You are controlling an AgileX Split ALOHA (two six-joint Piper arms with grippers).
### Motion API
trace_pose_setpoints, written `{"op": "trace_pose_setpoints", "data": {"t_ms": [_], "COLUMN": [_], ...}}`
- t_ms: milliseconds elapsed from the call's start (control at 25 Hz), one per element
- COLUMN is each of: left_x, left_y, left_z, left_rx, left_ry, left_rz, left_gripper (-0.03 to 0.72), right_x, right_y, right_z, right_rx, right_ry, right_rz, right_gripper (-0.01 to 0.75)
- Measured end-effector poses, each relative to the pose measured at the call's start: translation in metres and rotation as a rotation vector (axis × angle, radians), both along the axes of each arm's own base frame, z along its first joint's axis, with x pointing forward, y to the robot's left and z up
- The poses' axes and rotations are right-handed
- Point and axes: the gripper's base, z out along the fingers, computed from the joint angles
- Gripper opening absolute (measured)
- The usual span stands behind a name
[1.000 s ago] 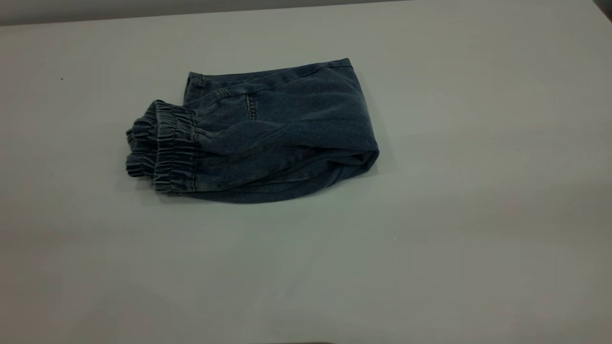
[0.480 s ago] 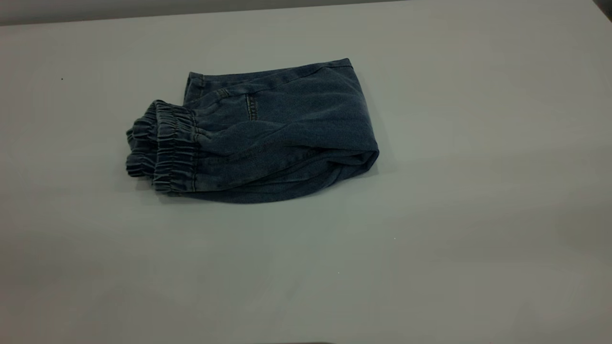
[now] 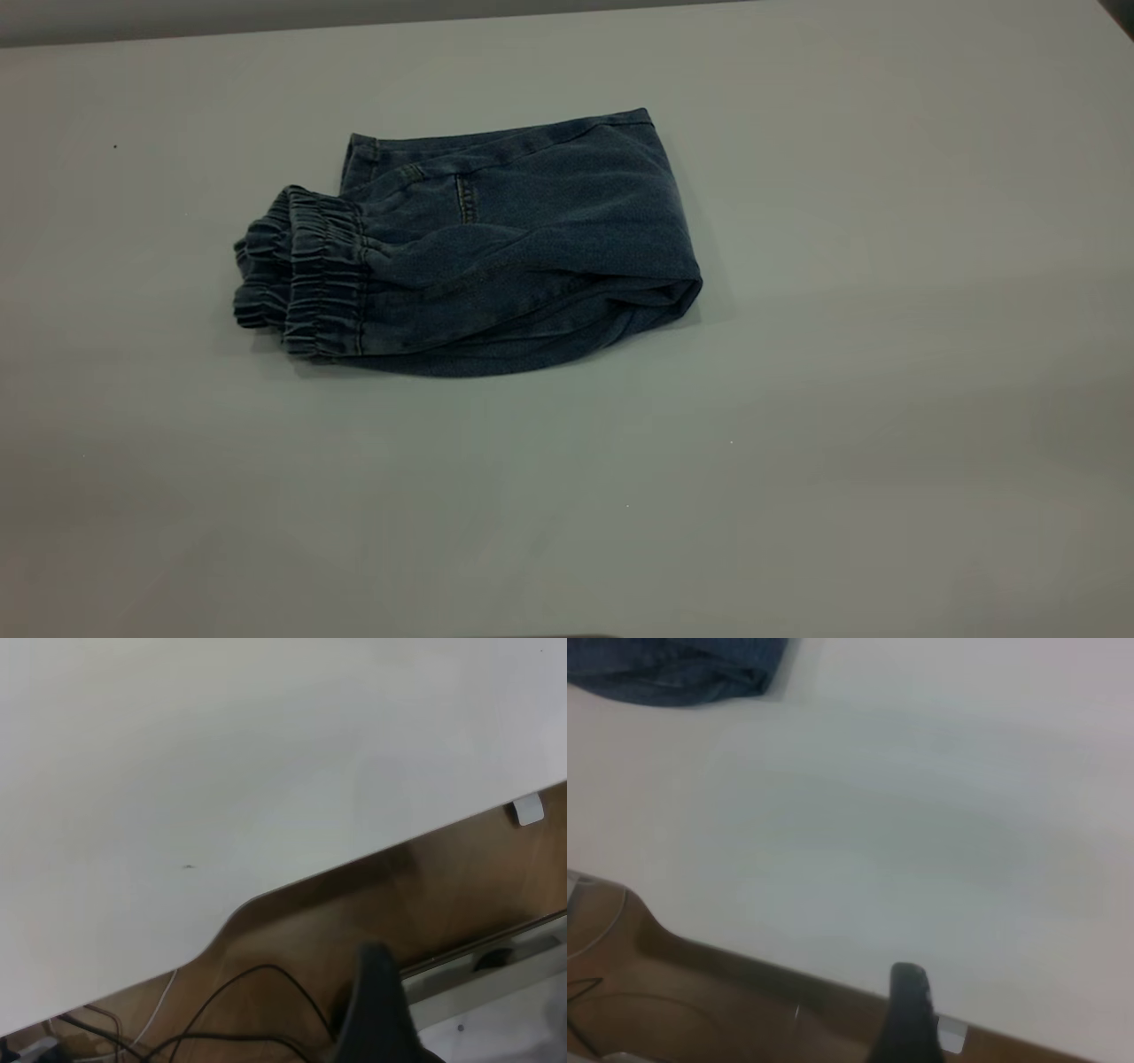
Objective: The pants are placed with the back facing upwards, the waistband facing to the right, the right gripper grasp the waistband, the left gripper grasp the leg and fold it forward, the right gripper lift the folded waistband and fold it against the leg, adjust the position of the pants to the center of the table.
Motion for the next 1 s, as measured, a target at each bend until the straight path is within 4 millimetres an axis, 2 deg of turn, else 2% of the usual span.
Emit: {"op": "trace_pose_setpoints", "data": {"t_ms": [600, 1000], "left_x": [0.0, 0.003], "left_y": [0.0, 0.013], "left_z": [0.0, 0.0], "left_rx": [0.0, -0.001], "left_ry": [0.0, 0.0], "left_rz": [0.008, 0.294], "left_gripper": [0.463, 0.463], "right_x": [0.0, 0.002], "right_y": [0.0, -0.004], "right_z": [0.0, 0.0], "right_rx": [0.0, 0.003], "right_ry": [0.0, -0.004], "right_rz": [-0.001, -0.159], "right_gripper": [0.506, 0.506]}}
